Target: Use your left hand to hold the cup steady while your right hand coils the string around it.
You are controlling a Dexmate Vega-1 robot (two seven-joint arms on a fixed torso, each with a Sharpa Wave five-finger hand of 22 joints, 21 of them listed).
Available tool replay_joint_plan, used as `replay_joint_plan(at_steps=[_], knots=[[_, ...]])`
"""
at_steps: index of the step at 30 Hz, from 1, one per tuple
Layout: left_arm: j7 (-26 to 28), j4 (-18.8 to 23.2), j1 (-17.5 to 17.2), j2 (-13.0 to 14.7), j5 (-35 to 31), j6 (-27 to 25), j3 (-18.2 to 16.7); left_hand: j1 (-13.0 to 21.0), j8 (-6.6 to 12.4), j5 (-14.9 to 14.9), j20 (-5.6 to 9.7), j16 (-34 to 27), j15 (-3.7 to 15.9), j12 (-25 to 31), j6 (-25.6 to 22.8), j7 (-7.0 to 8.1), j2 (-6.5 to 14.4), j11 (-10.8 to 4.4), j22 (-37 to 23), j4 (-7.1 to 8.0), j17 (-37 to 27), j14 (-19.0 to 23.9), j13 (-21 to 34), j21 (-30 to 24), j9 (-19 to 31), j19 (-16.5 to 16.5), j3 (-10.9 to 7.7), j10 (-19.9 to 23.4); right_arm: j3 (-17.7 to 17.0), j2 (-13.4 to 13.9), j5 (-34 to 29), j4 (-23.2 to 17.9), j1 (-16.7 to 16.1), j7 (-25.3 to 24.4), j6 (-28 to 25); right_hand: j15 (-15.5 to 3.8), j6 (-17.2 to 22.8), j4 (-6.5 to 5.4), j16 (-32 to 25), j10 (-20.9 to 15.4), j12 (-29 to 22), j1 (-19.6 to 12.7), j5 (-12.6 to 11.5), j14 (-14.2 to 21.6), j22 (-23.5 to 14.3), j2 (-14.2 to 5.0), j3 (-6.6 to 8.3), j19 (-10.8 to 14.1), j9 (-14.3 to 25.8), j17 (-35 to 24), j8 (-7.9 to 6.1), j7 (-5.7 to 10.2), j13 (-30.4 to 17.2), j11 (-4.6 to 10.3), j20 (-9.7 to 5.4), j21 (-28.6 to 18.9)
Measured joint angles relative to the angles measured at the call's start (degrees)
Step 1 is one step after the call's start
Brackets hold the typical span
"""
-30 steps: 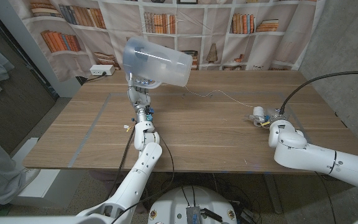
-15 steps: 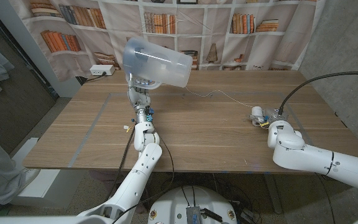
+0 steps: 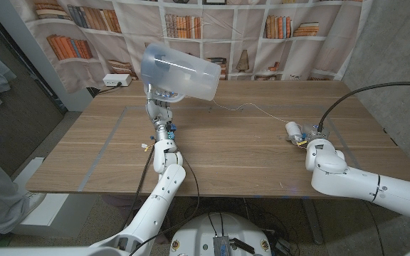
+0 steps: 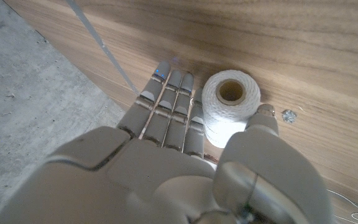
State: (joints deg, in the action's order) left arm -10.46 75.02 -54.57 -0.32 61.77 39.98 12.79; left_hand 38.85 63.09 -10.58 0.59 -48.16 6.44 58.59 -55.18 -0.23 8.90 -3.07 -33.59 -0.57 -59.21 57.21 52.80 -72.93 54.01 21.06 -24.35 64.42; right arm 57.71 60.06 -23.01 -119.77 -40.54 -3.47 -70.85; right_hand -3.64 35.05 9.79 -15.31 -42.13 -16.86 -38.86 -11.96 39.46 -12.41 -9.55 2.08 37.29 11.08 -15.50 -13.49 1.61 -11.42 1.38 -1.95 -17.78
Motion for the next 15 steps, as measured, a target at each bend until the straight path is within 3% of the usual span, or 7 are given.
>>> replay_joint_plan(at_steps=[4,5,6,7,9,11,15], knots=[[0.07,0.13,-0.02,0.06,-0.02,0.01,0.04,-0.07,0.0,0.0,0.0,0.0,0.0,0.01,0.0,0.0,-0.07,0.0,0.01,-0.24,0.19,0.0,0.0,-0.03,-0.02,0.0,-0.24,-0.01,-1.29,-0.54,-0.05,0.15,-1.26,-1.03,0.04,-1.08,1.55,-1.64,-2.59,-4.29,-2.04,-1.8,0.06,6.67,-0.52,-0.02,4.03,3.66,0.0,-1.43,-1.16,-1.51,0.14,0.22,-1.78,-2.56],[0.09,0.18,-0.03,0.1,-0.03,0.01,0.07,-0.07,0.0,0.0,0.0,0.0,0.0,0.02,0.0,0.0,-0.07,0.0,0.01,-0.4,0.17,0.0,0.0,-0.03,-0.07,0.0,-0.08,-0.01,-1.76,-0.72,-0.04,0.16,-1.71,-1.99,0.16,-1.66,1.95,-1.48,-3.48,-6.43,-2.97,-2.41,0.22,9.04,-0.76,-0.05,4.95,4.94,0.0,-1.98,-1.37,-1.92,-0.1,0.67,-1.99,-3.46],[0.1,0.22,-0.03,0.14,-0.03,0.01,0.09,-0.07,0.0,0.0,0.0,0.0,0.0,0.02,0.0,0.0,-0.07,-0.01,0.01,-0.49,0.17,0.0,0.0,-0.04,-0.12,0.0,0.0,-0.02,-2.16,-0.87,-0.03,0.17,-2.09,-2.89,0.33,-2.29,2.45,-0.73,-4.27,-10.06,-4.1,-2.93,0.22,11.34,-1.04,0.47,5.99,5.87,0.0,-2.6,-1.63,-2.41,-1.07,2.68,-2.38,-4.48],[0.11,0.26,-0.04,0.18,-0.04,0.01,0.1,-0.07,0.0,0.0,0.01,0.0,-0.01,0.03,0.0,0.0,-0.07,-0.01,0.01,-0.49,0.19,-0.01,0.0,-0.04,-0.16,0.0,0.0,-0.02,-2.8,-1.1,0.0,0.22,-2.72,-3.71,0.53,-2.96,2.87,-0.59,-5.09,-11.49,-4.41,-3.56,0.24,13.48,-1.31,1.1,7.58,6.73,0.0,-3.22,-1.99,-2.83,-1.29,3.08,-2.57,-5.46],[0.12,0.27,-0.04,0.21,-0.04,0.01,0.1,-0.07,0.0,0.0,0.12,0.0,-0.01,0.19,0.0,0.0,-0.07,0.07,0.01,-0.48,0.3,-0.01,0.0,-0.05,-0.17,-0.12,0.0,-0.1,-3.53,-1.41,0.05,0.29,-3.48,-4.66,0.74,-3.94,4.5,0.82,-6.14,-12.83,-5.33,-4.6,0.38,16.38,-1.82,2.14,8.99,7.85,0.0,-4.23,-2.08,-2.84,-1.75,3.03,-2.88,-7.03],[0.13,0.32,-0.04,0.25,-0.05,-0.01,0.14,-0.07,0.0,0.0,0.12,0.0,-0.01,0.24,0.0,0.0,-0.07,0.07,0.02,-0.48,0.34,-0.01,0.0,-0.05,-0.24,-0.12,0.0,-0.11,-4.66,-1.95,0.13,0.37,-4.75,-6.03,1.0,-4.68,5.78,1.59,-6.86,-14.02,-5.91,-5.33,0.45,18.34,-2.29,2.87,9.76,8.58,0.2,-5.02,-2.23,-2.58,-2.04,3.57,-3.2,-8.31],[0.16,0.41,-0.04,0.37,-0.06,-0.15,0.16,-0.07,0.0,0.0,0.12,0.0,-0.01,0.33,0.0,0.0,-0.08,0.07,0.01,-0.48,0.26,-0.01,0.0,-0.09,0.0,-0.11,0.01,-0.12,-6.93,-2.71,0.15,0.42,-6.7,-10.16,1.53,-5.4,7.05,1.59,-7.44,-14.92,-6.68,-6.15,0.45,20.26,-2.98,3.7,9.76,8.64,0.34,-6.06,-2.25,-2.31,-2.51,3.79,-3.28,-9.7]])
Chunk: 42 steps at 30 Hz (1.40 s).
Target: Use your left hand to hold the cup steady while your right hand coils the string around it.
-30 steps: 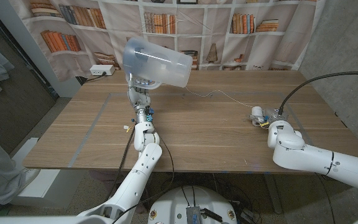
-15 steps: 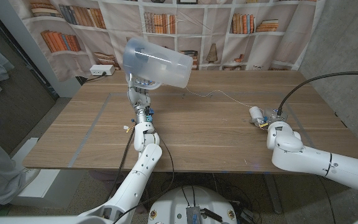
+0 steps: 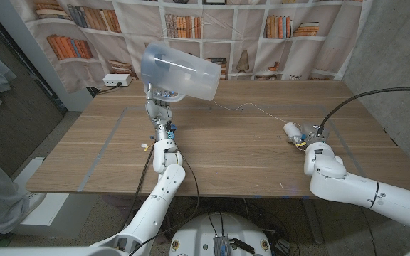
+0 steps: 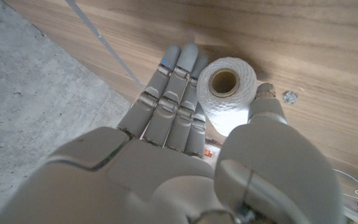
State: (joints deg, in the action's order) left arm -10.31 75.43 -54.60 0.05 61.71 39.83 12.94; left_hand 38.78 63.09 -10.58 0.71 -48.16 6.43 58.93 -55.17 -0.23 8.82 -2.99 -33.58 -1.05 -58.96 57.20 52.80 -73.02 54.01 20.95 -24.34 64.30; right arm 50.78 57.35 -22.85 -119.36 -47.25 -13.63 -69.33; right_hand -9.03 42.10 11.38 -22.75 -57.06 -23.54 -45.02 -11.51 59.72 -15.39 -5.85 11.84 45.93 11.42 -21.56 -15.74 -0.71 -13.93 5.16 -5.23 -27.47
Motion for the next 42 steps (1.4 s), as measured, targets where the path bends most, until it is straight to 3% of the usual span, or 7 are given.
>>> replay_joint_plan(at_steps=[9,22,31,35,42], knots=[[-0.05,0.02,0.14,0.07,-0.01,-0.23,0.04,0.0,-0.45,0.0,0.0,0.0,0.0,0.01,0.0,0.0,0.0,0.01,0.0,-0.1,-0.04,0.0,0.0,-0.04,0.22,0.0,-0.1,-0.02,-7.7,-1.82,2.03,-1.21,-5.62,-7.48,2.56,-0.21,1.63,0.0,-0.42,-1.11,-1.05,-1.06,0.01,1.05,-1.25,1.06,0.0,-0.68,0.98,-1.6,-0.84,-0.02,-1.15,-0.13,0.04,-1.95],[-0.42,-0.17,0.43,0.1,0.15,-1.11,0.42,-0.14,-0.8,0.0,0.11,0.0,-0.31,0.02,0.0,0.0,-0.14,-0.09,0.0,-0.25,0.03,-0.31,0.0,0.45,-0.05,-0.11,-0.25,-0.08,-19.23,-2.36,7.29,-5.51,-11.3,-12.85,9.24,-0.27,1.84,0.0,-0.42,-0.91,-1.06,-1.36,0.44,1.3,-2.06,1.36,0.0,-1.89,1.65,-2.24,-1.03,0.01,-1.88,0.09,0.4,-2.83],[-0.25,0.23,0.32,0.47,0.13,-1.96,0.79,-0.15,-1.06,0.0,0.21,-0.22,-0.22,0.02,0.0,0.0,-0.13,0.01,0.0,-0.4,-0.09,-0.9,0.0,0.46,0.32,-0.21,-0.4,0.01,-25.51,-2.51,11.01,-7.7,-13.07,-14.02,15.43,-0.38,2.45,0.0,-0.42,-0.96,-1.23,-1.66,0.47,1.21,-2.59,1.66,0.0,-2.4,1.78,-2.73,-1.02,-0.23,-2.19,0.08,0.52,-3.49],[-0.36,0.37,0.28,0.91,0.03,-2.39,1.03,-0.15,-2.01,0.0,-0.11,-0.22,-0.1,0.02,0.0,-0.01,-0.13,0.02,0.0,-0.55,0.08,-1.15,-0.06,0.81,-0.82,-0.52,-0.55,0.01,-26.88,-2.34,12.09,-8.31,-13.18,-13.87,17.6,-0.5,2.67,0.0,-0.42,-1.23,-1.28,-1.66,0.48,1.33,-2.81,1.66,0.0,-2.39,1.78,-2.85,-1.24,-0.44,-2.4,0.0,0.52,-3.72],[-1.03,0.45,0.35,1.44,-0.18,-3.36,1.42,-0.15,-2.09,0.0,-0.34,-0.22,0.33,0.02,-0.21,-0.21,-0.13,-0.01,0.0,-0.85,1.14,-0.29,-1.28,1.81,-0.53,0.38,-0.9,0.03,-28.47,-1.03,13.28,-8.64,-11.34,-11.55,21.9,-0.59,2.98,0.0,-0.42,-1.34,-1.28,-2.19,0.48,1.43,-3.11,2.19,0.0,-2.61,1.77,-3.31,-1.25,-0.31,-2.75,0.08,0.74,-4.53]])
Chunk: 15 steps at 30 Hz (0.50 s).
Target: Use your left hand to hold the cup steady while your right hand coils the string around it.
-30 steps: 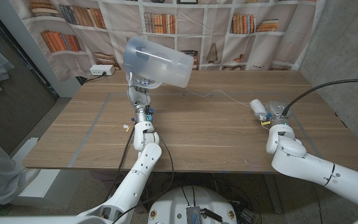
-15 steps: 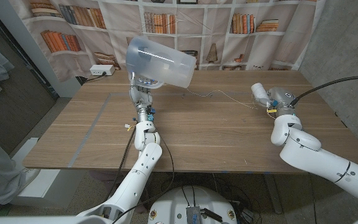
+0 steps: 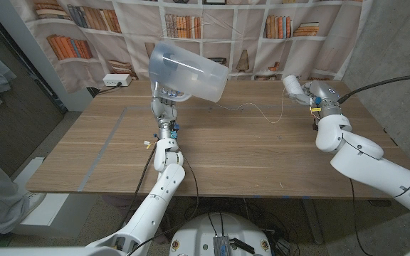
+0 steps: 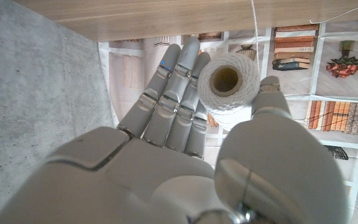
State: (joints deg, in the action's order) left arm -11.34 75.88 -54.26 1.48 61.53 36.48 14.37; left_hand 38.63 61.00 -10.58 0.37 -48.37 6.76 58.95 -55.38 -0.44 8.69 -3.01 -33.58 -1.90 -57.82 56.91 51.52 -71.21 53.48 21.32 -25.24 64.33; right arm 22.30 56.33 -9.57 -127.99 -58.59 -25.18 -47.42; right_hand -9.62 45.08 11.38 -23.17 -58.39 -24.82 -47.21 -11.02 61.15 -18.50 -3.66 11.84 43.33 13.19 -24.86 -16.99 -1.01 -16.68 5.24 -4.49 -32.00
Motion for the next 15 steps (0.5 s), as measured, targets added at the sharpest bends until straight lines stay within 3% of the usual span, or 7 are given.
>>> replay_joint_plan(at_steps=[7,15], knots=[[-0.31,-0.18,0.3,0.11,-0.13,-0.65,0.44,-0.38,1.14,0.01,0.53,0.0,-0.15,0.0,-1.46,0.04,-0.38,0.1,0.0,-0.48,0.39,1.62,-0.05,0.13,0.79,0.69,-0.96,1.09,0.03,1.18,-0.12,0.37,2.66,2.65,3.37,-0.04,0.58,0.0,0.0,-0.41,-0.22,-0.15,0.0,0.21,-0.23,0.15,0.0,0.01,-0.01,-0.24,0.01,-0.01,-0.12,-0.17,-0.01,-0.43],[-0.6,-0.63,0.65,0.06,-0.31,-1.31,1.07,-0.52,2.33,0.01,0.54,-0.44,-0.5,0.0,-2.25,0.01,-0.55,0.33,-0.01,-1.22,0.15,2.78,-0.43,0.1,3.53,1.31,-0.72,2.0,1.04,2.1,-1.58,0.57,5.34,5.8,5.52,-0.07,0.6,0.0,0.0,-0.47,-0.22,-0.23,0.17,0.28,-0.51,0.23,0.0,-0.39,0.28,-0.5,0.02,0.01,-0.27,-0.12,-0.02,-0.95]])
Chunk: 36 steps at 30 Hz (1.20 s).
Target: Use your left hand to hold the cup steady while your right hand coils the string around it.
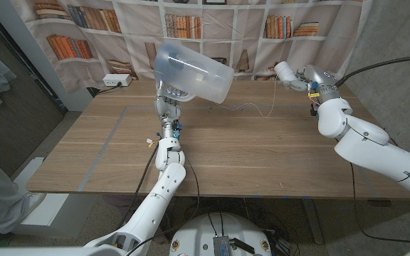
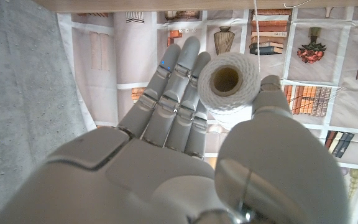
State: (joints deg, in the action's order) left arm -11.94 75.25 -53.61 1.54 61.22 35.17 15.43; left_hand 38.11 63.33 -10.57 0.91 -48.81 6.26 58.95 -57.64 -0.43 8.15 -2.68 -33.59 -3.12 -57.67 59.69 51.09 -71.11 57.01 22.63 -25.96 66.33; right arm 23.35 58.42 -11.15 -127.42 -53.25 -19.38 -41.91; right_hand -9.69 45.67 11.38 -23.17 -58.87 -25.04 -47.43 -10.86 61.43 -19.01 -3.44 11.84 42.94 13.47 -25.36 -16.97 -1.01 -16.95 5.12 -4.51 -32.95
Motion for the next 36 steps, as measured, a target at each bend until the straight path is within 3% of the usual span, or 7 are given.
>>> replay_joint_plan(at_steps=[18,31,32,36], knots=[[-1.93,-2.53,1.58,-1.21,0.26,-3.04,1.9,0.01,-0.9,0.0,0.14,0.0,-0.01,0.0,0.2,-0.22,-0.01,-0.1,0.0,-0.37,-0.94,-0.02,0.03,-1.32,-0.35,-0.15,-0.37,0.09,3.42,-0.45,-4.86,0.53,6.9,6.96,-0.36,0.03,0.08,0.0,0.0,-0.01,0.05,-0.33,0.01,0.04,-0.55,0.33,0.0,-0.1,0.26,-0.39,0.17,0.1,-0.51,0.0,-0.1,-1.17],[-3.57,-2.89,1.8,-1.37,0.48,-5.56,2.08,0.01,-1.68,0.0,0.22,-0.16,-0.23,0.0,0.0,-0.42,-0.01,-0.11,0.0,-0.7,-0.24,-0.24,0.03,-1.55,-0.35,-0.24,-0.22,0.07,4.41,-1.69,-5.09,-0.08,10.23,7.28,-0.66,0.02,0.19,0.0,0.0,-0.01,0.08,-0.25,0.05,0.04,-0.82,0.25,0.0,-0.1,0.26,-0.83,0.46,0.22,-0.86,0.0,-0.1,-2.24],[-3.65,-5.51,3.61,-2.27,0.46,-5.81,3.19,0.01,-1.68,0.0,0.22,-0.16,-0.23,0.0,0.0,-0.42,-0.01,-0.13,0.0,-0.7,-0.27,-0.24,0.03,-1.55,-0.35,-0.24,-0.22,0.09,4.61,-1.7,-6.71,-0.17,10.71,10.09,-2.53,0.02,0.19,0.0,0.0,-0.01,0.08,-0.25,0.06,0.04,-0.82,0.25,0.0,-0.1,0.27,-0.83,0.48,0.22,-0.96,0.0,-0.1,-2.24],[-3.9,-6.33,4.11,-2.55,0.32,-6.49,3.43,0.0,-2.1,0.0,0.22,-0.16,-0.23,0.0,0.0,-0.42,0.0,-0.08,0.0,-0.7,-0.54,-0.24,0.03,-1.67,-0.46,-0.23,-0.22,0.28,5.2,-1.69,-7.38,-0.35,11.98,11.24,-2.85,0.03,0.19,0.0,0.0,-0.01,0.18,-0.19,0.17,0.04,-1.06,0.19,0.0,-0.09,0.53,-0.99,0.5,0.22,-1.05,0.0,-0.1,-2.46]])
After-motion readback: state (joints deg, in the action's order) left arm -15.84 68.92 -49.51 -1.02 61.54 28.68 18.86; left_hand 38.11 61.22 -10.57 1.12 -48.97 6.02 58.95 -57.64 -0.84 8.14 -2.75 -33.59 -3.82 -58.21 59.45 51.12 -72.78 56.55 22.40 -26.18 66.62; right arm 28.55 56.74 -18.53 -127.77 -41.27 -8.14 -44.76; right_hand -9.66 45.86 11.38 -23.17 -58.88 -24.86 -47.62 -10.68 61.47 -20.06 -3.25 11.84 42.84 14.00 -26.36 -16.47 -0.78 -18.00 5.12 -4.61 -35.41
